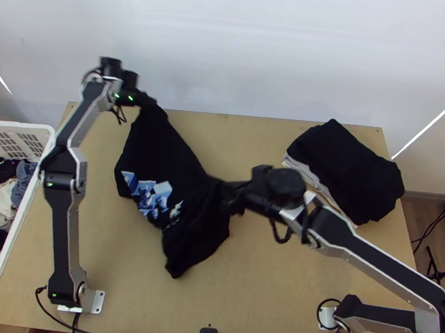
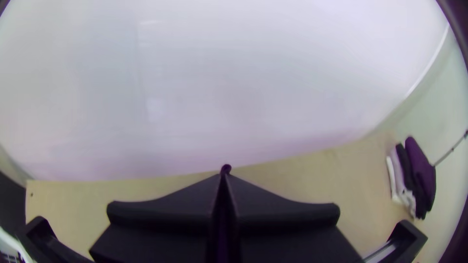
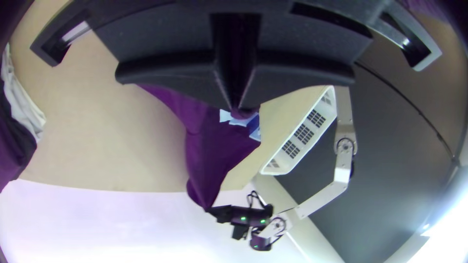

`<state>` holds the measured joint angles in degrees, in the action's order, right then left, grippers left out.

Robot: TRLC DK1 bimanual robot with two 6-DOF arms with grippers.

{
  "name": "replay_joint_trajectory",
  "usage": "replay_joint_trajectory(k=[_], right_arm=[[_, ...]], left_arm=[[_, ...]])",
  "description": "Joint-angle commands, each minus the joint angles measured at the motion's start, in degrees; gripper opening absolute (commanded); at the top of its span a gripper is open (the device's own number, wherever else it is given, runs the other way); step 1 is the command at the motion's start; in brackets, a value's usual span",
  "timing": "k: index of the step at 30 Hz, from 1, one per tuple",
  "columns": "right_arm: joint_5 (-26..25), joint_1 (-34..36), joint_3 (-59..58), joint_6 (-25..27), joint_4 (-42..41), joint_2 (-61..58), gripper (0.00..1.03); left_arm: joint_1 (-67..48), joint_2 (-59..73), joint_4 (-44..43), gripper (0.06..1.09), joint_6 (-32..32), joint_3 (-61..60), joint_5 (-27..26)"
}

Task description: Fold the t-shirt

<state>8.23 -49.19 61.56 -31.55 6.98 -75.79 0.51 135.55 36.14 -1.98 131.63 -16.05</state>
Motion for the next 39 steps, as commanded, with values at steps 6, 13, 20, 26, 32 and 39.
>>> replay_joint_trajectory(k=[6,13,20,26,32,39], right_arm=[[-0.93,17.46,1.63,-1.41,0.31,2.22,0.03],[-1.99,23.7,12.44,-2.2,5.23,-3.05,0.03],[1.35,15.26,14.47,10.28,6.9,-0.68,0.03],[2.85,-1.61,3.22,11.51,6.64,3.1,0.03],[2.85,-4.42,-13.31,6.06,-1.09,3.45,0.03],[3.02,1.55,-20.69,-0.44,-2.24,-3.05,0.03]], left_arm=[[10.03,-18.12,-1.86,0.09,23.6,-3.66,7.7],[11.09,-26.65,-1.16,0.09,25.62,-4.54,9.11],[11.0,-30.34,-0.11,0.09,25.71,-4.28,9.37],[11.18,-30.96,3.23,0.09,25.71,-4.37,9.46],[11.0,-31.66,3.59,0.09,24.57,-4.46,9.9],[11.18,-31.57,3.85,0.09,22.02,-4.02,11.04]])
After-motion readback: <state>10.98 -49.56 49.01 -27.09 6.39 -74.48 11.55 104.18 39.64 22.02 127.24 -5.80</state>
